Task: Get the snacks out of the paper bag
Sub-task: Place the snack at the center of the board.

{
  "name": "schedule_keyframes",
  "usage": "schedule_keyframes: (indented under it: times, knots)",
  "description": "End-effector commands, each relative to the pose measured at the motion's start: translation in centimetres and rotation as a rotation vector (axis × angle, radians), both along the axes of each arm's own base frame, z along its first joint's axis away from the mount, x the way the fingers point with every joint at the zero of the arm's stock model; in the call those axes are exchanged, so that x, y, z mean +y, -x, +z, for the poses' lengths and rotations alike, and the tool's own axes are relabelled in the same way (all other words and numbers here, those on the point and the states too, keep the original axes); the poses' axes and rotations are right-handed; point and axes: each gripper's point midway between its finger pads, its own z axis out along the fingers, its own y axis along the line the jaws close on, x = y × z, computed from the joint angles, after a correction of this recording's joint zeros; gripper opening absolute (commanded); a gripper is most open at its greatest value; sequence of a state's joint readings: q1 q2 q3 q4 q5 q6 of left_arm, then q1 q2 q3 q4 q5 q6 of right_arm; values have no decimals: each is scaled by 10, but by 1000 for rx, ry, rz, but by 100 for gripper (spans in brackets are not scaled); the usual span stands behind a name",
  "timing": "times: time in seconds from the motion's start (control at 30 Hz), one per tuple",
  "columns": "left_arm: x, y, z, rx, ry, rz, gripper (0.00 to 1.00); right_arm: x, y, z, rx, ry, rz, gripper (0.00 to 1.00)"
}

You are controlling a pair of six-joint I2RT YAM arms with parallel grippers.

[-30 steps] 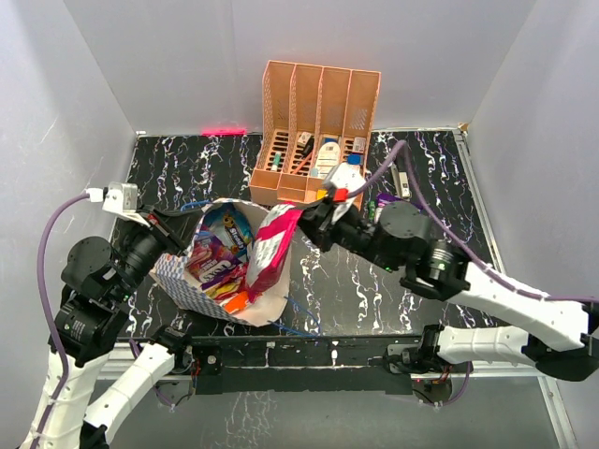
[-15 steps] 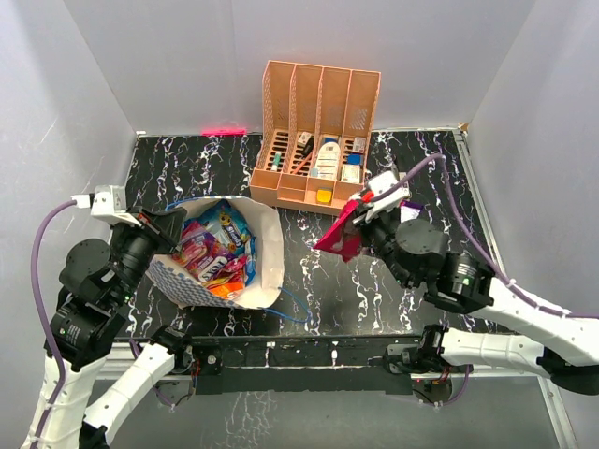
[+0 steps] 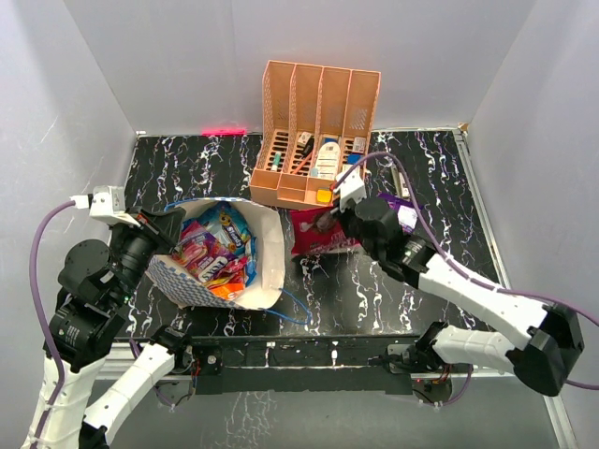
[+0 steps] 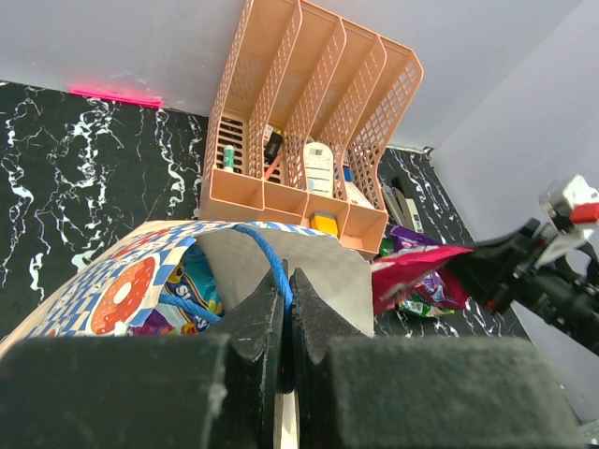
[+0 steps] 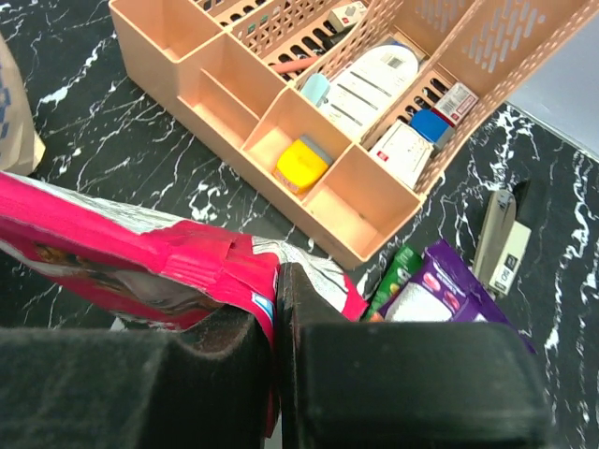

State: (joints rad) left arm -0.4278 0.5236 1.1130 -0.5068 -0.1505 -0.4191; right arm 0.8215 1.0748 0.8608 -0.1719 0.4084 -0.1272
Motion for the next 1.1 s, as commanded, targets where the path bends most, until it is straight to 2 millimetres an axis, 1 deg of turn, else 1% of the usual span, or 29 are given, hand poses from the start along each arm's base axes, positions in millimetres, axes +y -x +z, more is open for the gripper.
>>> schedule_keyframes:
  times: [0.0,0.03,0.1,0.17,0.23,0.3,0.37,0.43,0.5,0.53,0.57,0.63,0.67,0.7,0.8,0.83,0.93,1.0,1.03,1.07]
  knots:
    - [5,6,26,-76,21,8,0,35,-29,55,-135,-162,141,7]
    - [5,6,27,-78,22,7,0,38,-29,48,-126,-126,170,7]
    - [5,8,28,-81,22,7,0,43,-21,29,-86,-82,235,7]
    - [7,10,29,-84,23,12,0,39,-9,9,-26,-91,242,7]
    - [9,11,27,-85,24,17,0,31,9,-10,54,-129,234,7]
    - [9,10,25,-84,23,18,0,24,32,-34,193,-176,219,7]
    - [7,8,22,-80,23,15,0,18,52,-49,308,-221,196,8]
    - [4,5,20,-76,24,5,0,10,69,-63,401,-271,149,12]
    - [0,2,18,-74,23,-6,0,10,91,-79,510,-326,150,20]
    - [-2,0,16,-73,21,-12,0,13,103,-85,570,-357,172,27]
    - [-3,-1,15,-70,20,-15,0,17,117,-90,626,-385,206,37]
    - [-4,-2,16,-69,20,-18,0,23,138,-97,712,-446,252,53]
    - [-4,-2,15,-70,20,-16,0,23,145,-102,758,-487,235,62]
    - [-3,-2,16,-72,21,-16,0,24,152,-106,809,-528,218,67]
    - [-3,1,19,-81,18,-18,0,35,177,-109,926,-590,308,71]
    - [-2,1,19,-81,17,-16,0,34,178,-110,934,-575,319,72]
    - [0,5,23,-89,20,-14,0,27,168,-105,881,-459,302,76]
    - [2,7,25,-92,23,-13,0,23,161,-95,836,-394,307,84]
    - [2,8,26,-94,24,-10,0,24,157,-87,814,-380,321,89]
    - [3,8,26,-93,23,-9,0,26,157,-80,807,-377,342,91]
